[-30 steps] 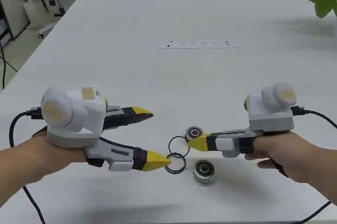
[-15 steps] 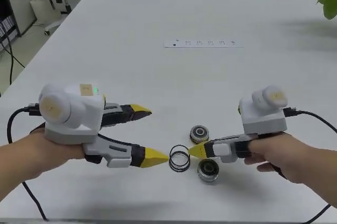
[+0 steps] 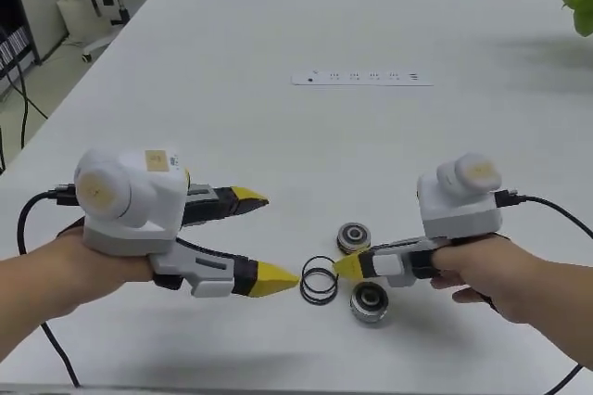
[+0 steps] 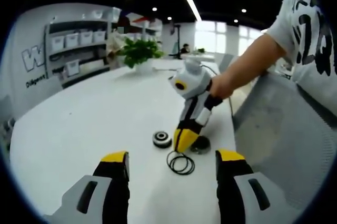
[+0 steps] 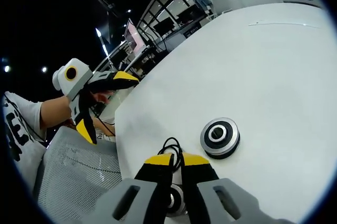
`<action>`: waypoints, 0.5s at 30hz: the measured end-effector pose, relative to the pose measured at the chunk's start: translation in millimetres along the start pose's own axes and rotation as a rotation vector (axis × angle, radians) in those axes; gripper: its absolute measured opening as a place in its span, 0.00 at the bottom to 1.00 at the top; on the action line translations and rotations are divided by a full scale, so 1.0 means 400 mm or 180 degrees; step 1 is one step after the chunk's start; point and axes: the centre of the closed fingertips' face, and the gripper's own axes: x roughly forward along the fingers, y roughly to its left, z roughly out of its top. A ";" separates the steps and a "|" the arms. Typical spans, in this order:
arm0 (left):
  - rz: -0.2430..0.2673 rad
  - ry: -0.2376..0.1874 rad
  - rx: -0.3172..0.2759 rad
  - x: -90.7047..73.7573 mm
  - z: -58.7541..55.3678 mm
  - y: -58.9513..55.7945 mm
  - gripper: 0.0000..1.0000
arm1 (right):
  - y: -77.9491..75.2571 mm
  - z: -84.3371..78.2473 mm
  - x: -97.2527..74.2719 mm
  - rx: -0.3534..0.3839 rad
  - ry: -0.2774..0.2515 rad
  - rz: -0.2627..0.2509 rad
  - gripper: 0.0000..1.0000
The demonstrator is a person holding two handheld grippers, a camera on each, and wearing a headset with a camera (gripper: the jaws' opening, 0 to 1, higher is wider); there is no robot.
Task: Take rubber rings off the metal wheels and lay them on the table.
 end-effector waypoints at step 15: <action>0.0010 0.0047 -0.0012 0.009 -0.008 0.012 0.67 | -0.003 0.011 -0.019 -0.0064 -0.0074 -0.0009 0.11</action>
